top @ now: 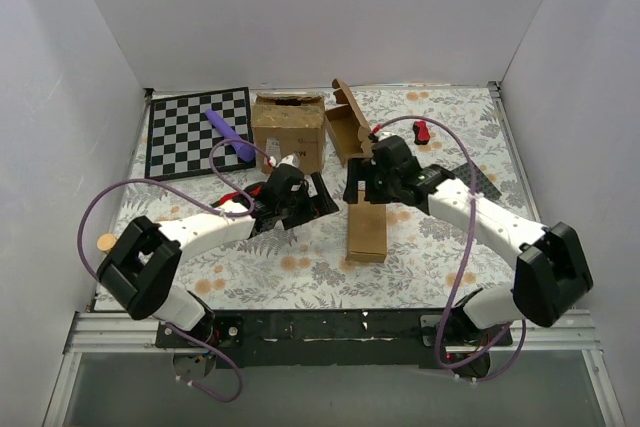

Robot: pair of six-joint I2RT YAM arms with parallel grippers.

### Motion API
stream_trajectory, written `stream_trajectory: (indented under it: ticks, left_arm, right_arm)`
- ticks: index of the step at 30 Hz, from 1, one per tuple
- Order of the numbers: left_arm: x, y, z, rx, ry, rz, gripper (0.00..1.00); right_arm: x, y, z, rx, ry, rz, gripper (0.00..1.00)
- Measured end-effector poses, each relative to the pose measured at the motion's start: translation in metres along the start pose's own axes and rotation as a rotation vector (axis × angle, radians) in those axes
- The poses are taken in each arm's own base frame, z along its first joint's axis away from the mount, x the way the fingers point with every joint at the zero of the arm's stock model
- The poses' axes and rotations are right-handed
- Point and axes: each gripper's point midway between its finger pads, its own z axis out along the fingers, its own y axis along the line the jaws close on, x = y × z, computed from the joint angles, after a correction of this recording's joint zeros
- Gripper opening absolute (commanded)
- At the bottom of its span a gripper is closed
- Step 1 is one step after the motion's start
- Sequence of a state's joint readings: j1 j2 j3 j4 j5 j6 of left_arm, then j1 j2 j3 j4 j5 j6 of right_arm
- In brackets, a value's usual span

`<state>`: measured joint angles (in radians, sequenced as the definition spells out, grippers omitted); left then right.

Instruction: Unpack the express box

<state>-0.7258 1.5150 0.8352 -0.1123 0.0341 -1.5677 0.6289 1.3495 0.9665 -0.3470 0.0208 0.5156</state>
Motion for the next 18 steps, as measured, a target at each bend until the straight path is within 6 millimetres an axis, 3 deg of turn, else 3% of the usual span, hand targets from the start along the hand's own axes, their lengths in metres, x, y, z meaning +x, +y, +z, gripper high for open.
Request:
stream_trajectory:
  ticks: [3,5,8,12,18]
  left_arm:
    - [-0.004,0.000,-0.014,0.009,-0.037,-0.016,0.98]
    - [-0.003,0.005,-0.019,0.004,-0.046,-0.020,0.98]
    - [0.002,0.015,-0.023,-0.018,-0.046,-0.027,0.98]
    - [0.009,0.027,-0.027,-0.040,-0.039,-0.031,0.98]
    - [0.014,0.033,-0.028,-0.049,-0.031,-0.035,0.98]
  right_arm:
    - [0.001,0.006,0.013,0.095,0.040,-0.050,0.98]
    - [0.015,0.000,0.020,0.160,0.083,-0.077,0.98]
    - [0.033,-0.019,0.019,0.257,0.148,-0.094,0.98]
    - [0.039,-0.031,0.015,0.318,0.167,-0.096,0.98]
    - [0.047,-0.029,0.015,0.333,0.180,-0.108,0.98]
